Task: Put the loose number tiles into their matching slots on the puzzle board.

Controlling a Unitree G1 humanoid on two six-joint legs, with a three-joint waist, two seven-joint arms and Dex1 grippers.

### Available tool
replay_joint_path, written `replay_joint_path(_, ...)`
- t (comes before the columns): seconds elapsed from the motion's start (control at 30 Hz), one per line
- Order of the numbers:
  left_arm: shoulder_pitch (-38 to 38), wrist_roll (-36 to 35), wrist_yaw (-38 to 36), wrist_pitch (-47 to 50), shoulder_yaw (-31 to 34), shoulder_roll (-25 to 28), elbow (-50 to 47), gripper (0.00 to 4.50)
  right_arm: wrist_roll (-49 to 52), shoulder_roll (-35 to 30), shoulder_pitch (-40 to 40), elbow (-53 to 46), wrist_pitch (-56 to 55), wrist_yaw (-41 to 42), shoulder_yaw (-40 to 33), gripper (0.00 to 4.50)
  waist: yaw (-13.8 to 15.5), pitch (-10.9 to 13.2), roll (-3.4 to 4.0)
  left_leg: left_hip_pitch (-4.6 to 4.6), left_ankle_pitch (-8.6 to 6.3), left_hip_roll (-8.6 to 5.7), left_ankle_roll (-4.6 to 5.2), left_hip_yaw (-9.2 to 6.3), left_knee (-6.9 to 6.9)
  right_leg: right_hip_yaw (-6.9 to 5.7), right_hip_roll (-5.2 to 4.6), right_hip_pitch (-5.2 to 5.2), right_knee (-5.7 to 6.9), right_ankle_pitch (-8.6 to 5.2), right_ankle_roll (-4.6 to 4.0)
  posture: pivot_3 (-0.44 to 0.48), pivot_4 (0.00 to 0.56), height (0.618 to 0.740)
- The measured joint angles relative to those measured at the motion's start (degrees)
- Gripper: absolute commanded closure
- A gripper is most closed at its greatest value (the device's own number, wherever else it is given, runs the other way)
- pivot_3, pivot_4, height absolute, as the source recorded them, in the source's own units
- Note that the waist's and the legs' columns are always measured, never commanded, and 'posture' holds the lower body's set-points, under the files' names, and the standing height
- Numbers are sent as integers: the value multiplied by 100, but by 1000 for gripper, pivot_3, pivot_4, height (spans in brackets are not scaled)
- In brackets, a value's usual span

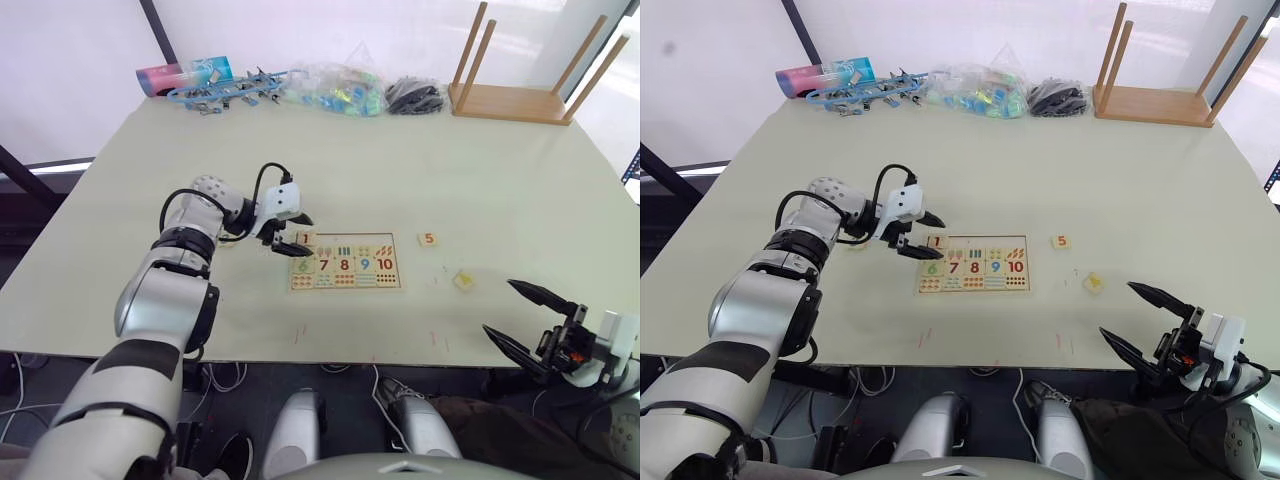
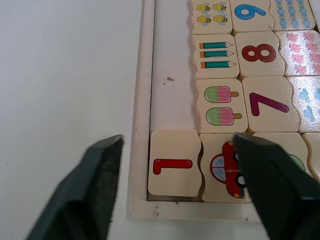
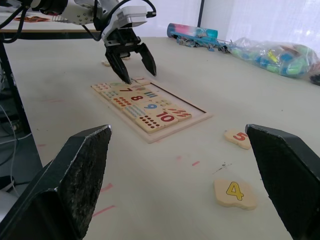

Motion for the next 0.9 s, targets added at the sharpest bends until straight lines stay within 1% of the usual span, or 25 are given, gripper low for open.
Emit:
replay_joint_path(0.23,0,-3,3,4,130,0,28,98,0,-8,20,-65,0,-10,0,0,1,0,0,0,0,0,0,0,1,0,0,0,0,0,0,0,150,740)
replay_joint_path(0.37,-89,-131,-8,154,414,23,45,98,-1,-7,27,-117,0,-50,0,0,0,0,0,0,0,0,0,0,2,0,0,0,1,1,1,0,150,740)
replay_joint_path(0.53,-245,-203,405,390,650,92,45,98,-20,-7,19,-177,1,-116,3,0,-2,0,0,0,0,0,0,0,2,0,0,0,1,7,16,0,150,740)
replay_joint_path(0.57,-245,-206,554,426,696,91,49,325,-28,-7,16,-177,1,-122,9,0,-1,0,0,0,0,0,0,0,2,0,1,0,2,8,17,0,150,740)
replay_joint_path(0.63,-245,-237,750,483,805,91,70,944,-47,-7,12,-178,1,-129,30,0,-1,0,0,0,0,0,0,-1,2,-1,1,0,2,9,18,0,150,740)
replay_joint_path(0.73,-245,-249,818,492,848,92,100,2449,-52,-7,12,-178,1,-136,49,0,-1,0,0,0,0,0,0,0,2,-1,1,0,2,10,17,0,150,740)
replay_joint_path(0.77,-243,-243,814,457,846,92,104,3067,-52,-7,12,-178,1,-137,49,0,-1,0,0,0,0,0,0,0,2,-1,1,0,2,10,17,0,150,740)
replay_joint_path(0.8,-243,-238,807,412,845,92,104,3529,-53,-7,11,-178,1,-138,50,0,-1,0,0,0,0,0,0,0,2,-1,1,0,2,10,17,0,150,740)
replay_joint_path(0.83,-242,-229,789,360,843,91,104,4153,-54,-6,11,-178,1,-140,50,0,-1,0,0,0,0,0,0,0,2,-1,1,0,2,10,17,0,150,740)
replay_joint_path(0.87,-239,-225,752,328,841,91,104,4475,-54,-6,10,-178,1,-143,51,0,-2,0,0,0,0,0,0,0,3,-1,1,0,2,10,17,0,150,740)
replay_joint_path(0.9,-234,-222,713,307,839,89,105,4475,-55,-6,10,-178,1,-144,51,0,-2,0,0,0,0,0,0,0,3,-1,1,0,2,10,17,0,150,740)
